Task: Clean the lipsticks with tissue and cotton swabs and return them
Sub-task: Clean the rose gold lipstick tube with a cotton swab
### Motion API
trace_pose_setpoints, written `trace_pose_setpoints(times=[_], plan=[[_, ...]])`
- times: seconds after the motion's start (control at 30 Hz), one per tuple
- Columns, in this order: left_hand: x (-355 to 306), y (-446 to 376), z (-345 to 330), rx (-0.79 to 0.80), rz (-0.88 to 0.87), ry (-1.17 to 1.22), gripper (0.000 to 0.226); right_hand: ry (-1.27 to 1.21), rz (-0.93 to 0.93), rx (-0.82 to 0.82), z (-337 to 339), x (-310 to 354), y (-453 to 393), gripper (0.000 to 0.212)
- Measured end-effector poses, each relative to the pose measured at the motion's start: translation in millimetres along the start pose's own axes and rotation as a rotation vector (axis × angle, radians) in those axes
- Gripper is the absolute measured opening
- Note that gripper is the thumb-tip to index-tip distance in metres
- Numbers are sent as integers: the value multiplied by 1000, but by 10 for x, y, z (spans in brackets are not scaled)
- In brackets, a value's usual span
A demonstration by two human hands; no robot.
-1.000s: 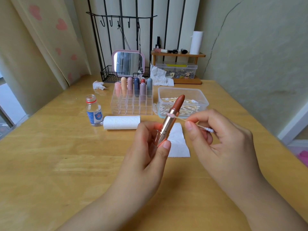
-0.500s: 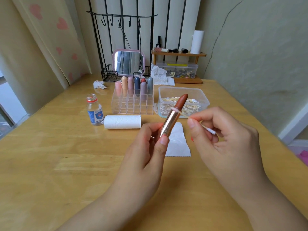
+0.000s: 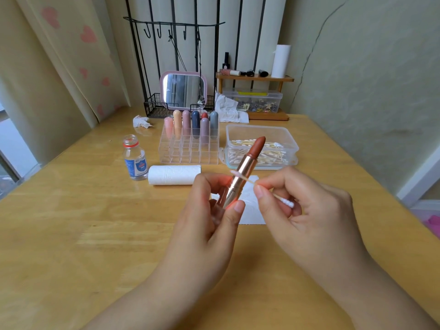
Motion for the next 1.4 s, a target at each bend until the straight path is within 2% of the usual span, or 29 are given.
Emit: trace_pose_setpoints(times=[0.23,0.37,0.47,0.63,0.9,1.4], plan=[[4,1,-18,-24,16,-42,23,22,-45,-79,48,-23,-33,11],[5,-12,-21,-32,-24,-160,15,23,19,-18,-6,30,-2,15],[-22,-15,-5,-48,21,-102,11,27,18,-27,-8,31,-8,15],[-75,-18,-6,-20,25,-96,17,48,-41,-109,41,-21,-25,14],[4,13,-18,-39,22,-78,8,59,-34,-111,43,-37,-11,15],[17,16,-2,-73,11,-55,16,7,-65,-104,75,-67,2,17]])
Point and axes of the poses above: each hand's wrist, its own y-axis away from the middle knuckle, its own z-axis out of the back of the hand, x = y × z, the point moved 1 cm from there along -y, towards the middle knuckle, and after that the axes turned 8 degrees about -z, right-handed, at the moved point
